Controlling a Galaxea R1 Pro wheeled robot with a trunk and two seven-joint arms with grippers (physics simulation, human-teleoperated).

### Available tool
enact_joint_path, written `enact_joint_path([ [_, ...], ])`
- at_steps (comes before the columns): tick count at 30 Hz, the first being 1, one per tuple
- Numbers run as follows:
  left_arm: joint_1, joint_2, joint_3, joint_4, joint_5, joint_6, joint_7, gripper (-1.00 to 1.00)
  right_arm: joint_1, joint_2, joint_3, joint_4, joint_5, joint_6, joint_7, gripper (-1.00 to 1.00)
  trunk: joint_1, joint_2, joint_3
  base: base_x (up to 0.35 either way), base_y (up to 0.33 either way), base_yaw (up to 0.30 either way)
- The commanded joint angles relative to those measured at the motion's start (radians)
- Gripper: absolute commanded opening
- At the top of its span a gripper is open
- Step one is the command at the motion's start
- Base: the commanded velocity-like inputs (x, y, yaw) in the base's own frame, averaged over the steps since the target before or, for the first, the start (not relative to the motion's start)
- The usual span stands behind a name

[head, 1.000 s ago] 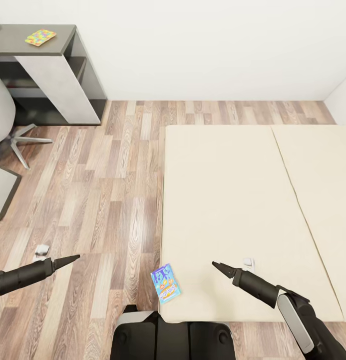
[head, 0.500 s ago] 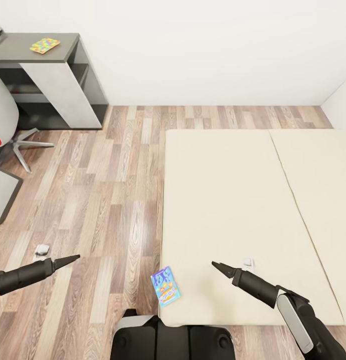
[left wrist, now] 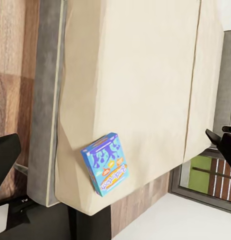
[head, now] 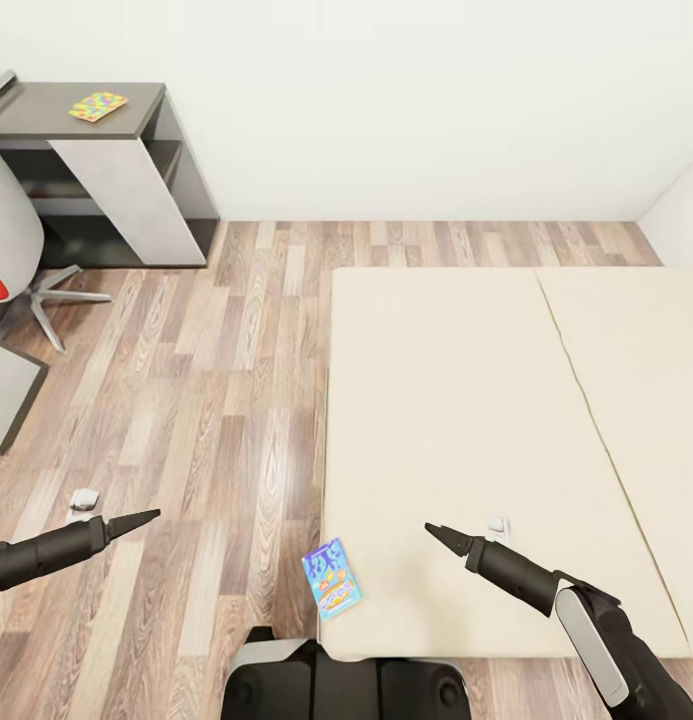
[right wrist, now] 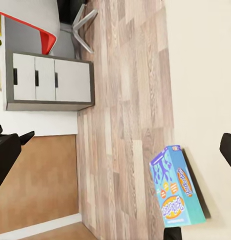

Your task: Put all the toys in the child's room - the three board games (two on the bed and one on the table), the two jigsaw puzzles on the table, and the tennis ball on the table - inside the toy box on the table in the child's room.

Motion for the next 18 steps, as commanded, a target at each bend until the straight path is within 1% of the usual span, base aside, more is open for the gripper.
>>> enact_joint_path([
  [1,-0.001,0.0,0.002,0.0,-0.007,0.011,-0.007,1.0,0.0,0.0,0.0,0.0,-0.007,0.008,0.001,1.0,0.001,-0.001,0.001,0.0,0.0,0.0],
  [18,-0.001,0.0,0.002,0.0,-0.006,0.009,-0.01,1.0,-0.001,-0.001,-0.001,0.0,-0.007,0.008,0.002,1.0,0.001,-0.001,0.029,0.0,0.0,0.0],
])
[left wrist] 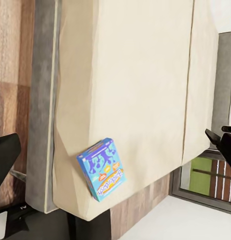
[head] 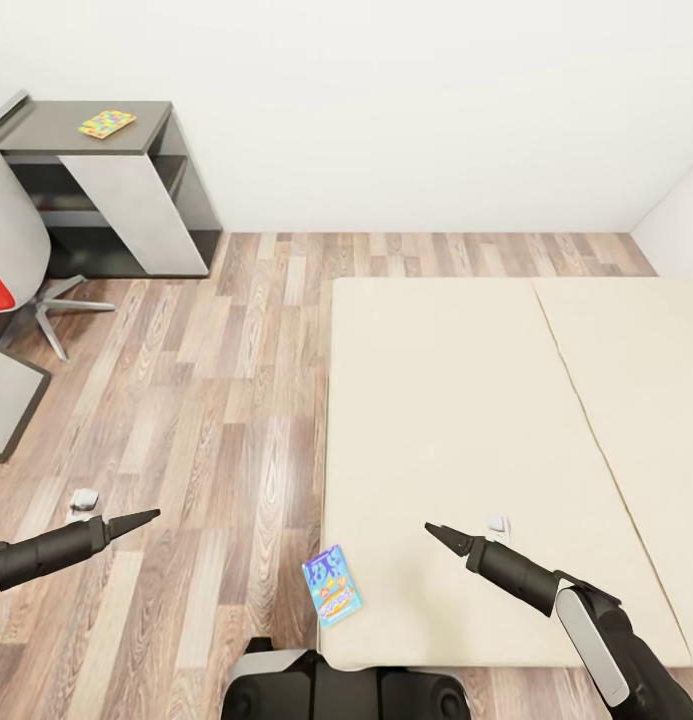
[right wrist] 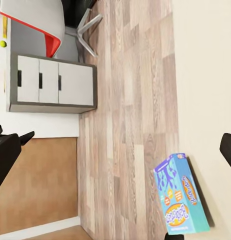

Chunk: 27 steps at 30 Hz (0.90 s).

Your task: Put all the toys in the child's room - the three board games (two on the bed and one on the table), the two jigsaw puzzles on the table, and the tennis ball on the table - inside the toy box on the table in the child's room.

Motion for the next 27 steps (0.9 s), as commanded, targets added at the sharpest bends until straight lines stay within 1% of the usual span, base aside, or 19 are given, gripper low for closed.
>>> enact_joint_path([
  [1,-0.001,0.0,0.002,0.0,-0.007,0.011,-0.007,1.0,0.0,0.0,-0.001,0.0,-0.006,0.008,0.0,1.0,0.001,-0.001,0.001,0.0,0.0,0.0],
  [27,-0.001,-0.001,0.001,0.0,-0.009,0.011,-0.006,1.0,0.0,-0.002,-0.001,-0.001,-0.006,0.008,-0.002,1.0,0.001,-0.001,0.044,0.0,0.0,0.0],
])
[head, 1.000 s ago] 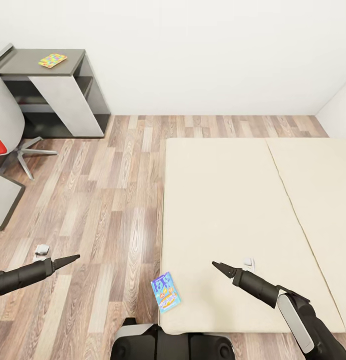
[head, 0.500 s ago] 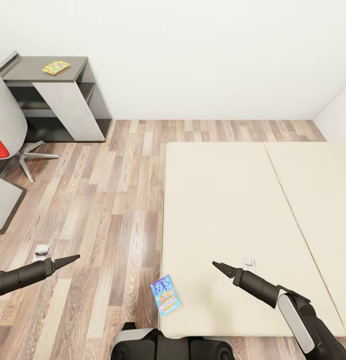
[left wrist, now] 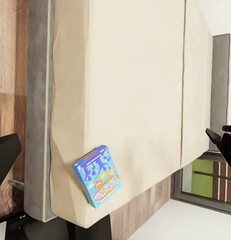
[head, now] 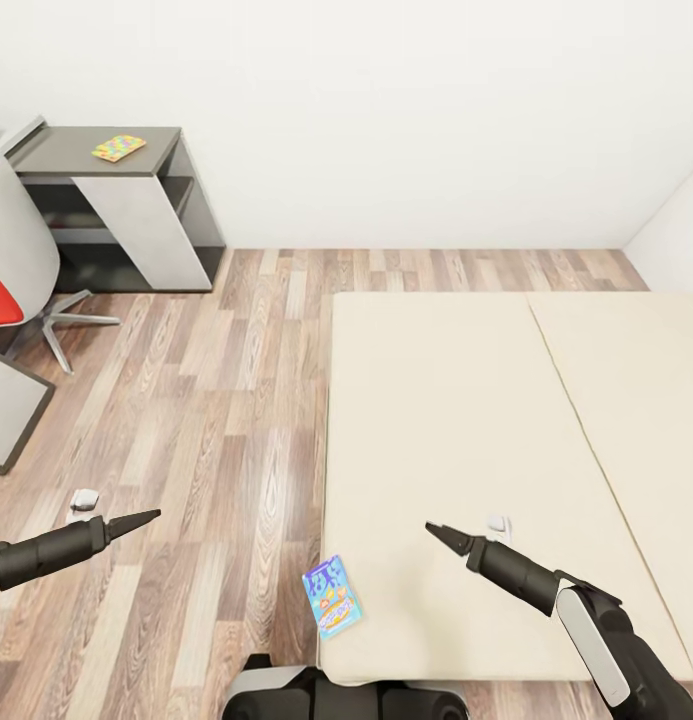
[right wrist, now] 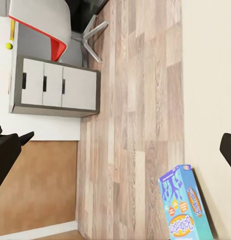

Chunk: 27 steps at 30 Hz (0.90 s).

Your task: Put all the toys in the child's room - the three board games (two on the bed and one on the table), the two jigsaw puzzles on the table, and the tennis ball on the table - inside the toy box on the table in the child's room.

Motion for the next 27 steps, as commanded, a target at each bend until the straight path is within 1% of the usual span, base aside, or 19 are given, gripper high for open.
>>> enact_joint_path([
  [1,-0.001,0.0,0.002,0.0,-0.007,0.011,-0.008,1.0,0.0,0.0,0.0,0.0,-0.006,0.008,0.0,1.0,0.001,-0.001,0.001,0.0,0.0,0.0],
  [27,-0.001,0.0,0.002,0.0,-0.007,0.011,-0.007,1.0,0.0,-0.001,0.0,-0.003,-0.006,0.008,0.001,1.0,0.001,-0.001,0.044,0.0,0.0,0.0],
])
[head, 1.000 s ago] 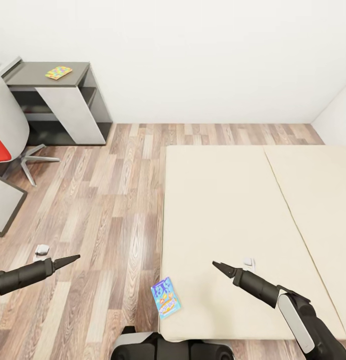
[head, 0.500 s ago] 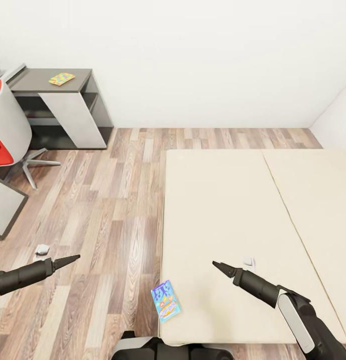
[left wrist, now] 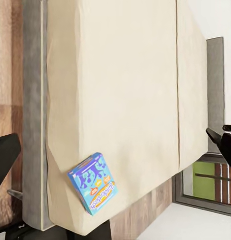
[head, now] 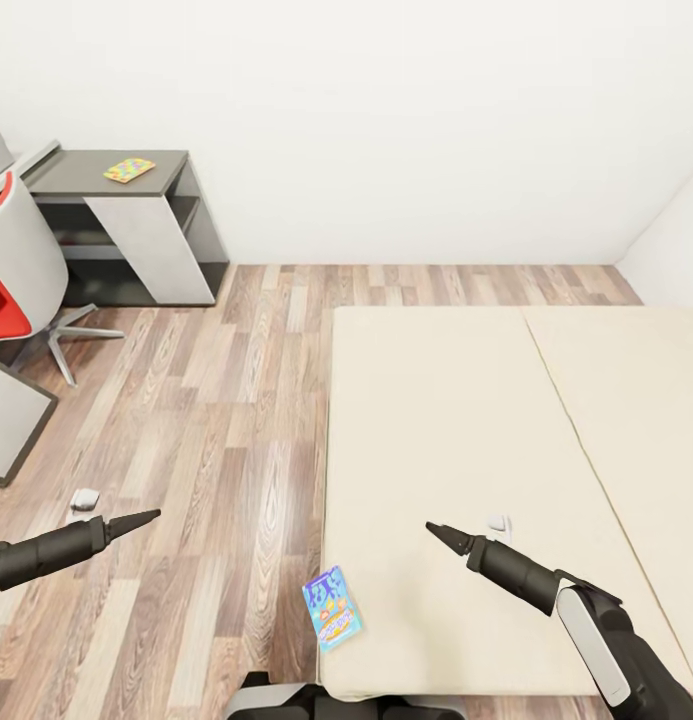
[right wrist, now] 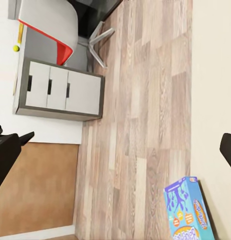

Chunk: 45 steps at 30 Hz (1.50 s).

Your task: Put all the toys in the child's room - the three board games (two on the bed and one on the table), the two jigsaw puzzles on the table, and the tennis ball on the table - inside the toy box on the table in the child's room.

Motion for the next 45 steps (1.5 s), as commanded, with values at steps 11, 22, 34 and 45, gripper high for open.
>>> enact_joint_path([
  [11,-0.001,0.0,0.002,0.0,-0.006,0.011,-0.009,1.0,0.0,0.001,0.0,0.001,-0.007,0.008,0.0,1.0,0.001,-0.001,0.017,0.0,0.0,0.0],
  [22,-0.001,0.0,0.002,0.0,-0.007,0.011,-0.008,1.0,0.0,0.001,0.0,0.0,-0.006,0.008,0.001,1.0,0.001,-0.001,0.035,0.0,0.0,0.0],
  [34,-0.001,0.0,0.003,0.0,-0.008,0.011,-0.008,1.0,0.0,0.002,0.0,0.001,-0.006,0.009,0.0,1.0,0.001,-0.001,0.055,0.0,0.0,0.0],
  [45,-0.001,0.0,0.004,0.0,-0.008,0.012,-0.008,1.0,0.0,0.003,0.0,0.001,-0.006,0.008,-0.001,1.0,0.001,-0.001,0.073,0.0,0.0,0.0],
])
